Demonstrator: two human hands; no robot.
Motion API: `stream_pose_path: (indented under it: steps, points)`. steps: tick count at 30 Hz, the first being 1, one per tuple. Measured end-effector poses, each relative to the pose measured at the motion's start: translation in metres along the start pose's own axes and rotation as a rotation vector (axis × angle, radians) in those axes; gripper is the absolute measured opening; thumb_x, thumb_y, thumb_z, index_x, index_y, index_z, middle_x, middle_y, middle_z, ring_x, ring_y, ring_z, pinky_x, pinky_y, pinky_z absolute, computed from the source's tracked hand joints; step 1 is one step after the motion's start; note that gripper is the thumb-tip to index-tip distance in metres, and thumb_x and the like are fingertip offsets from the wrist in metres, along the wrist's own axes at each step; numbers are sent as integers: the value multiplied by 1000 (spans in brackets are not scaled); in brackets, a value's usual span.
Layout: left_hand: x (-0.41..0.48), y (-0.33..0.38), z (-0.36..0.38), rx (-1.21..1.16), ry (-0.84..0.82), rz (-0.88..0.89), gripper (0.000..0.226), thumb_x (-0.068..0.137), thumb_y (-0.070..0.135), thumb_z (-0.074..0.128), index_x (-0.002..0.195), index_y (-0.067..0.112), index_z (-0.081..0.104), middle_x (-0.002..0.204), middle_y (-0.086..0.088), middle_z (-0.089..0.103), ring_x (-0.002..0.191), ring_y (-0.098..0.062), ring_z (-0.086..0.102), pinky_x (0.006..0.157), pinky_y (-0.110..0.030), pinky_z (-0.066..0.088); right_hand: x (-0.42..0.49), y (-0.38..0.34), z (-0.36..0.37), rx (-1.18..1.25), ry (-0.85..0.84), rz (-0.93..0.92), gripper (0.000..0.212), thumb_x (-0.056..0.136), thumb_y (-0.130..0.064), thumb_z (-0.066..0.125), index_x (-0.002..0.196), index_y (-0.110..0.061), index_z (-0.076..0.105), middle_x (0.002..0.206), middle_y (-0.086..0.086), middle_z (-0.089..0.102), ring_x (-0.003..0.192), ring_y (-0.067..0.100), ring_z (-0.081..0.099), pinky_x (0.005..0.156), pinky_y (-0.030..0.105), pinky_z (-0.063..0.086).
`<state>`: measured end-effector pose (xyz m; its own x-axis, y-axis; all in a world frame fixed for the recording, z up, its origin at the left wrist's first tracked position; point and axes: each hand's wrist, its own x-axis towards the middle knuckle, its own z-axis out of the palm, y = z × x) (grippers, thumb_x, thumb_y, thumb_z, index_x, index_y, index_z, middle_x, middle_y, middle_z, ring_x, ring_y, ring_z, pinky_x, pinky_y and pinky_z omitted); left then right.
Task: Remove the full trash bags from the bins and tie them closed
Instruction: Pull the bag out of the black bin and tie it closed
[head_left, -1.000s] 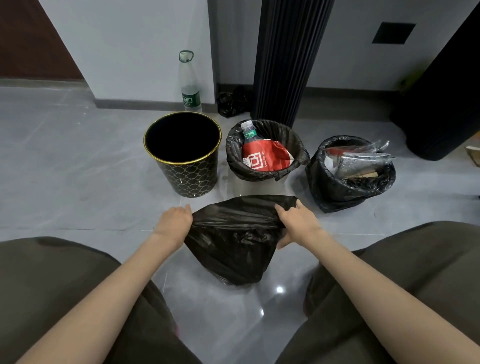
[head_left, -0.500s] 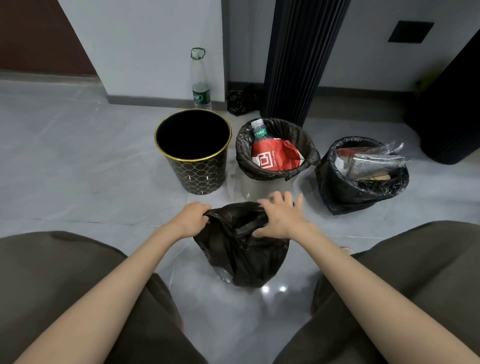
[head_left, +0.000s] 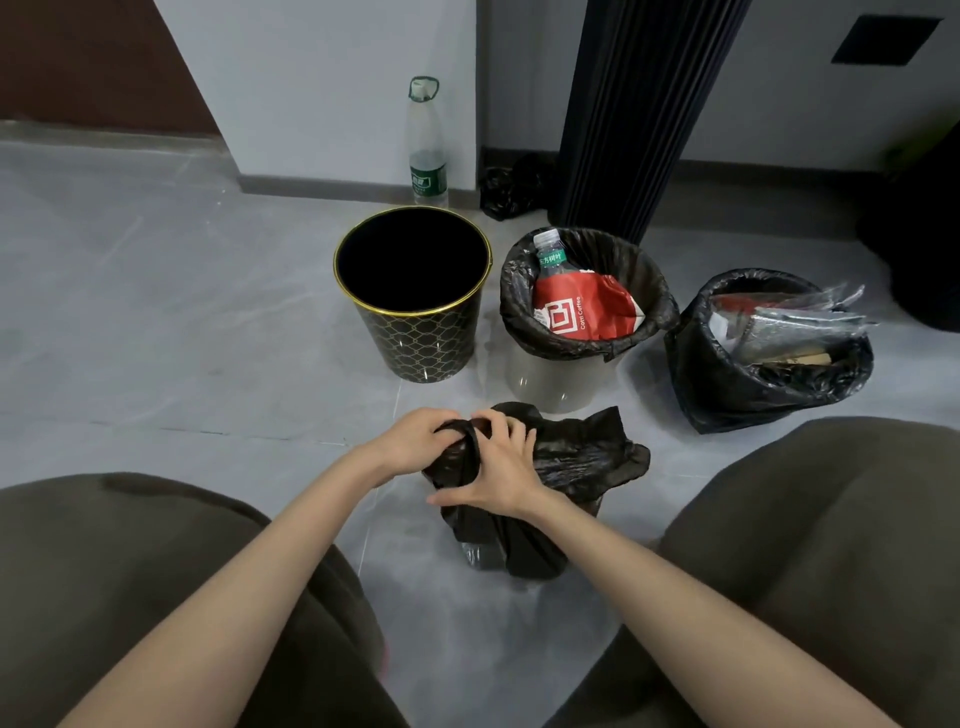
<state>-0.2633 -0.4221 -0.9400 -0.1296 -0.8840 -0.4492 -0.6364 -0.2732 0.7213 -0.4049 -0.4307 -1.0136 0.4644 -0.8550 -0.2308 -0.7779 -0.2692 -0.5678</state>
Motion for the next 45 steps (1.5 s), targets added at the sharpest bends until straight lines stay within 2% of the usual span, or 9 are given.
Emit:
stream_pose_path:
  steps: [7,16,20,24,27,29,33,37,45]
  points:
    - [9,-4,-7,-257,57,-163,21,94,15,49,80,3,59,78,-11,54,76,-20,50,71,-32,45,5,-3,13,83,82,71,62,73,-63,65,126,-32,55,148,-7,25,132,29,20,113,59,6]
    - [7,4,-13,-562,166,-279,14,94,10,51,83,6,59,82,-10,58,76,-16,59,65,-19,55,7,-1,11,43,-34,25,45,98,-36,42,141,-24,33,153,0,11,138,34,10,113,61,0]
    - [-1,8,-35,-222,367,-43,8,92,14,55,97,16,60,95,1,60,94,-14,56,82,-26,49,5,5,9,-56,-69,5,35,100,-26,37,135,-23,38,154,5,2,138,37,3,113,63,-2]
    - [-17,13,-39,705,245,304,71,77,25,65,140,20,34,143,-1,36,134,-20,30,113,-39,23,2,4,7,-87,-92,11,30,99,-26,37,128,-24,45,155,7,-1,139,38,0,112,64,-3]
    - [-24,0,-9,1331,68,274,94,82,38,64,150,11,5,155,-7,16,145,-25,10,114,-58,-3,2,2,6,-115,-121,16,32,98,-26,38,129,-24,44,155,6,-4,139,37,-2,112,64,-3]
    - [-21,-11,9,1432,60,189,80,87,32,60,145,2,14,140,-13,41,135,-30,32,114,-58,2,1,3,6,-157,-134,12,29,97,-22,41,125,-20,47,155,6,-5,140,38,-2,112,65,-2]
    - [-12,-15,9,913,-136,-14,24,93,8,40,113,8,53,104,-9,60,97,-27,59,84,-33,42,-2,7,5,-180,-125,-41,20,96,-19,43,115,-19,50,155,8,-2,138,39,1,111,66,-2]
    - [-11,-9,-6,-106,-377,-303,24,92,9,39,74,13,56,50,3,34,46,-13,26,48,-21,28,-5,12,1,-238,-138,-147,23,98,-31,42,118,-21,49,155,9,2,138,38,7,113,63,2]
    - [-6,-15,-2,-1226,-190,-512,34,100,23,35,96,10,66,40,9,28,33,-4,24,48,-14,30,-8,18,-6,-235,-92,-177,37,91,-38,50,123,-21,53,153,5,10,132,33,20,115,58,6]
